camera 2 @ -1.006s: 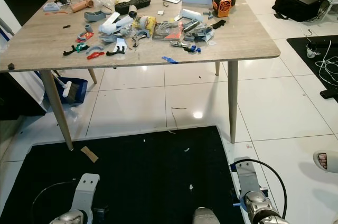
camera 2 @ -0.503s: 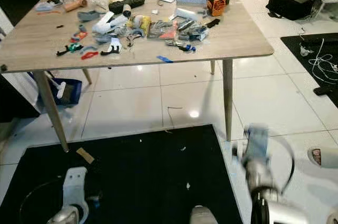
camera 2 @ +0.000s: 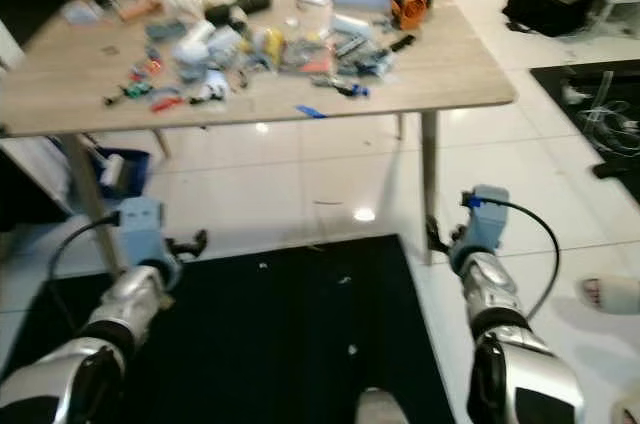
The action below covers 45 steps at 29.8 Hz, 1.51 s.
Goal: Picking trash to rubbish bin
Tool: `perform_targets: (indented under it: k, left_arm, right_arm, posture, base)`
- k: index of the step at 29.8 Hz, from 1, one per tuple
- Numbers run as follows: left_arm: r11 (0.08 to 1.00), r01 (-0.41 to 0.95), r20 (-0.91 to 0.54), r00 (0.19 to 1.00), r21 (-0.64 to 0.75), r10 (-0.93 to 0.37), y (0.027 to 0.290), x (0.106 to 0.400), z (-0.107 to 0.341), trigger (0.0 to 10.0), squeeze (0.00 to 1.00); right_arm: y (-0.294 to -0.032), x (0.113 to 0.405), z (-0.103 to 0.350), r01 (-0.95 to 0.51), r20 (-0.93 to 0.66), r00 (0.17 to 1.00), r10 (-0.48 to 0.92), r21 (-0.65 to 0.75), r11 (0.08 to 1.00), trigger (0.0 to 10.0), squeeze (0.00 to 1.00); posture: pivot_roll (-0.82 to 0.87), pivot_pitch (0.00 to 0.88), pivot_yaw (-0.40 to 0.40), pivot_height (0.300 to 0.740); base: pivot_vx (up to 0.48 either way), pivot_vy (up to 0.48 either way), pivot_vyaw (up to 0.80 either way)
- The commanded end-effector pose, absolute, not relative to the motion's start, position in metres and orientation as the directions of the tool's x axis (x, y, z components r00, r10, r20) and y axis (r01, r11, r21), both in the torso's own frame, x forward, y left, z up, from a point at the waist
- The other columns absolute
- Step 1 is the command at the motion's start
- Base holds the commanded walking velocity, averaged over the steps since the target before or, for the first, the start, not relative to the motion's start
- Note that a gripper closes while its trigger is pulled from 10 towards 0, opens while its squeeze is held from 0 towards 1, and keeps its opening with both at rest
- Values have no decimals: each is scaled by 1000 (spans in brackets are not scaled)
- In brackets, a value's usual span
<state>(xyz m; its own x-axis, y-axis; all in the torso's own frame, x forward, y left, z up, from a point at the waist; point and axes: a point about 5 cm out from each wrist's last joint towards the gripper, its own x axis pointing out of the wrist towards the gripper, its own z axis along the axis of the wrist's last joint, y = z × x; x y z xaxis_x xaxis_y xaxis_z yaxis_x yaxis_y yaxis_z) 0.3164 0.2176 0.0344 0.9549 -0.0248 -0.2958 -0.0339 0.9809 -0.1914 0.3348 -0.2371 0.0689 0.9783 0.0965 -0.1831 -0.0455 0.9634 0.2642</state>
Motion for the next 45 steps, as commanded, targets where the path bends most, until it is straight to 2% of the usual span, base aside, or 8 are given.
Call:
perform_targets:
  k: [1,3,6,10,28,38,45]
  left_arm:
    - [984,0,-167,985,-178,-30,226,334,64,10000,0]
    - [983,31,-111,992,-180,-52,223,342,78,10000,0]
    - [973,153,88,986,-174,-140,206,363,123,10000,0]
    - [959,229,202,960,-164,-195,191,371,147,10000,0]
    - [951,253,253,946,-178,-204,190,373,161,10000,0]
    - [944,280,244,941,-176,-234,182,373,159,10000,0]
    - [935,312,239,933,-166,-269,175,373,158,10000,0]
  right_arm:
    - [-230,345,88,-142,-74,982,173,309,940,10000,0]
    - [-226,350,99,-193,-18,978,209,320,928,10000,0]
    - [-209,365,137,-352,153,935,319,314,882,10000,0]
    - [-192,370,154,-426,204,900,385,235,874,10000,0]
    - [-173,371,163,-458,206,882,424,162,874,10000,0]
    - [-175,372,166,-441,203,889,410,143,886,10000,0]
    - [-176,373,166,-414,183,902,392,104,904,10000,0]
  posture:
    - [-75,0,38,740]
    - [-81,0,39,740]
    - [-86,0,40,740]
    - [-90,0,46,740]
    - [-84,0,46,740]
    - [-87,0,45,740]
    - [-91,0,43,740]
  base:
    - [0,0,0]
    - [0,0,0]
    - [0,0,0]
    - [314,0,0]
    - [480,0,0]
    - [480,0,759]
    - [480,0,0]
